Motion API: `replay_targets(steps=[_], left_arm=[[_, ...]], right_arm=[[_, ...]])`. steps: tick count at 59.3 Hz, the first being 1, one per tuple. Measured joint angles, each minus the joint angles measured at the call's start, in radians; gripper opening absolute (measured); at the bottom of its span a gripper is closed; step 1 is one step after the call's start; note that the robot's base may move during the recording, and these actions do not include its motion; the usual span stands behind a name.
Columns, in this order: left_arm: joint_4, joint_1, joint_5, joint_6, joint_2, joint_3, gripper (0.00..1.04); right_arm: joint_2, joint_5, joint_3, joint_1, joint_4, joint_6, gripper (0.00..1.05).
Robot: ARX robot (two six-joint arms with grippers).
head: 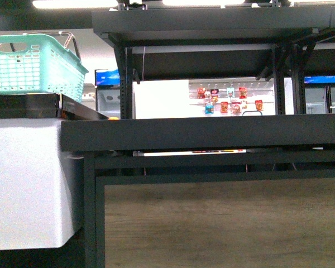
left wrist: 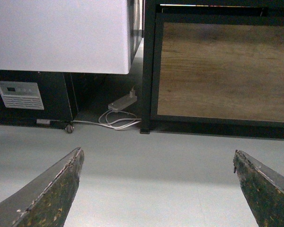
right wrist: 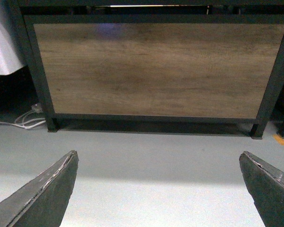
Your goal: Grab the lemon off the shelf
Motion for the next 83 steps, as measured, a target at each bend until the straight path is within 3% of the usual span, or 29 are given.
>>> replay_targets(steps=[83], left_arm=[[0.000,0.000,0.000,0.000,0.000,0.000,0.97]], right_arm=[[0.000,0.000,0.000,0.000,0.000,0.000,1.02]])
